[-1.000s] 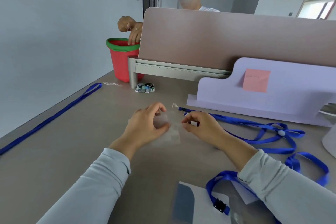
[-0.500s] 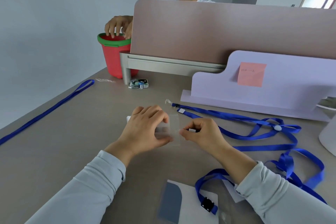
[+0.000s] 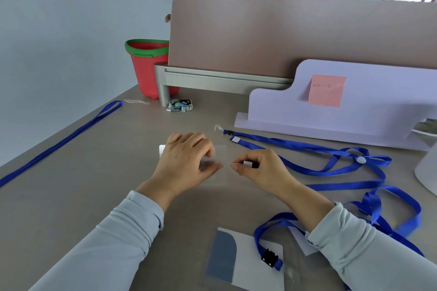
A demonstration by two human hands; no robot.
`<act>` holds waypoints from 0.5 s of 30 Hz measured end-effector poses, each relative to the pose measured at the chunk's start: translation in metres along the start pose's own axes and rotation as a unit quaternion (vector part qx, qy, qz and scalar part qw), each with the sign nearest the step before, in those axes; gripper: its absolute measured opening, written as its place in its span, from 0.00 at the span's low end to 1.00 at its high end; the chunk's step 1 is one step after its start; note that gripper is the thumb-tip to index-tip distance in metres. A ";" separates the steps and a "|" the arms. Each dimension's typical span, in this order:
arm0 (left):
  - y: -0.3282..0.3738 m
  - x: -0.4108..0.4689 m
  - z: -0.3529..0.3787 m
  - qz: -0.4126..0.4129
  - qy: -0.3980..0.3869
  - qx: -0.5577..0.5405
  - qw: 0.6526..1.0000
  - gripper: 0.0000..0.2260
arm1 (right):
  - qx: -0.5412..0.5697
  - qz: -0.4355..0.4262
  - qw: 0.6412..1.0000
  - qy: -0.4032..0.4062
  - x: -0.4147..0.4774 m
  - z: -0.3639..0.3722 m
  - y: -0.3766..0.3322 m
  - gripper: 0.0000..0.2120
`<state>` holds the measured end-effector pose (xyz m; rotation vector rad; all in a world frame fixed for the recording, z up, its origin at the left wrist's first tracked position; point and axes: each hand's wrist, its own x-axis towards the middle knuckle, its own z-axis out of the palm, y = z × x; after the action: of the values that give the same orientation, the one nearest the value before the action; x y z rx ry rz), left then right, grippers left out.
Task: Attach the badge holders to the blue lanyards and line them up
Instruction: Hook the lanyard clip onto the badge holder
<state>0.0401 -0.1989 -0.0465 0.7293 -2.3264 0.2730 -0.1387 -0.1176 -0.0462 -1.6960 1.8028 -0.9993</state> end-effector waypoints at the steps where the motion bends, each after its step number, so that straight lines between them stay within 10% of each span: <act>1: 0.001 0.000 0.000 -0.009 0.007 0.011 1.000 0.16 | -0.002 -0.004 1.000 -0.005 0.000 0.000 0.000 0.04; 15: 0.010 0.012 -0.010 -0.039 -0.046 0.044 0.997 0.16 | -0.024 -0.035 0.999 0.006 -0.003 0.000 -0.003 0.02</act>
<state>0.0326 -0.1923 -0.0304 0.8914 -2.3774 0.3145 -0.1368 -0.1146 -0.0440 -1.7977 1.8005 -1.0050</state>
